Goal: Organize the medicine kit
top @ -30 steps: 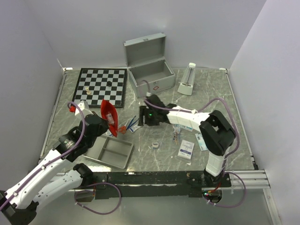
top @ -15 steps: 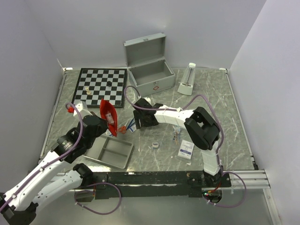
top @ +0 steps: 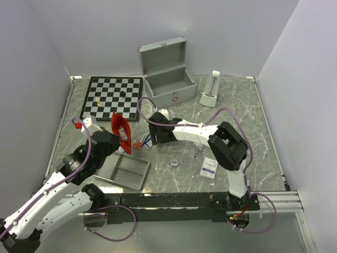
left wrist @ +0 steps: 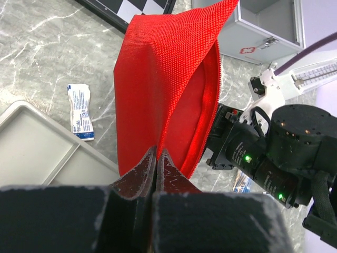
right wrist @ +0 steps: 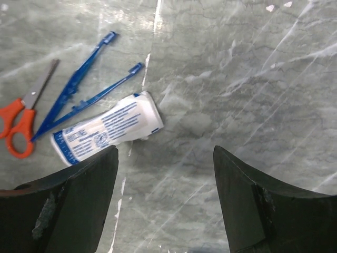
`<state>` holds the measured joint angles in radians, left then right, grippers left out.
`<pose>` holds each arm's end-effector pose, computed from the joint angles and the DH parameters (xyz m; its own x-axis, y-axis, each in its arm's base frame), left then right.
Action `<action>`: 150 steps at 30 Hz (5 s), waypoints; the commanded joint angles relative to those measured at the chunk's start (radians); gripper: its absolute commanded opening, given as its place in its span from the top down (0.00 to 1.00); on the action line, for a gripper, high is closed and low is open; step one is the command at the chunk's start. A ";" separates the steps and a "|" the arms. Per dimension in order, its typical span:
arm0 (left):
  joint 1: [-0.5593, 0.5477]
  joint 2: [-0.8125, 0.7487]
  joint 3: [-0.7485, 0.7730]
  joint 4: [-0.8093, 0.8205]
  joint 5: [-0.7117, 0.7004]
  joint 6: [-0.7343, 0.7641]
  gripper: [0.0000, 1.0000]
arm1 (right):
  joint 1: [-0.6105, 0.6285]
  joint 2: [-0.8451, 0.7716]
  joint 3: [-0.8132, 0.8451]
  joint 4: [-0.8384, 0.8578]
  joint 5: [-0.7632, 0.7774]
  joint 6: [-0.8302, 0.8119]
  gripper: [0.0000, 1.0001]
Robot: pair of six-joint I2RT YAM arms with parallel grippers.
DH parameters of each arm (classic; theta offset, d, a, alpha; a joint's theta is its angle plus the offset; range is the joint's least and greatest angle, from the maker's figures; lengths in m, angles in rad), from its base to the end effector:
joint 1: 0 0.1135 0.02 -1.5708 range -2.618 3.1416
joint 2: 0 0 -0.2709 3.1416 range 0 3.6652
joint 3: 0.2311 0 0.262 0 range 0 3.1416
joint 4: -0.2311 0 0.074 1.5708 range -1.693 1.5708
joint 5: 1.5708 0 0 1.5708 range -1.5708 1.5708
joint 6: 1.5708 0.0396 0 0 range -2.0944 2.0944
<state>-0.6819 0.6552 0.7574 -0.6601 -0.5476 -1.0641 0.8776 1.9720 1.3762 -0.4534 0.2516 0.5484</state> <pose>0.1250 -0.0749 0.3072 -0.3701 -0.6610 -0.6527 -0.2646 0.7485 -0.6080 0.2801 0.3218 0.1720 -0.8198 -0.1967 -0.5377 -0.2793 0.9572 0.0756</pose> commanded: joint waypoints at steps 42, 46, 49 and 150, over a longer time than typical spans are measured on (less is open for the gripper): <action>0.005 -0.042 -0.020 -0.004 -0.005 -0.011 0.99 | 0.044 -0.097 -0.233 0.111 0.178 -0.192 0.26; 0.004 -0.039 -0.035 0.011 0.006 -0.014 0.99 | 0.043 -0.189 -0.324 0.163 0.179 -0.223 0.23; 0.005 -0.031 -0.032 0.024 0.014 -0.013 0.99 | 0.043 -0.260 -0.356 0.185 0.175 -0.206 0.19; 0.002 0.172 -0.102 0.432 0.371 0.070 0.99 | 0.086 -0.328 0.084 -0.004 -0.230 -0.021 0.57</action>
<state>-0.6800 0.8520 0.6518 -0.2733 -0.1905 -1.0069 0.9558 1.6638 1.4258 -0.4473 -0.0048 0.5503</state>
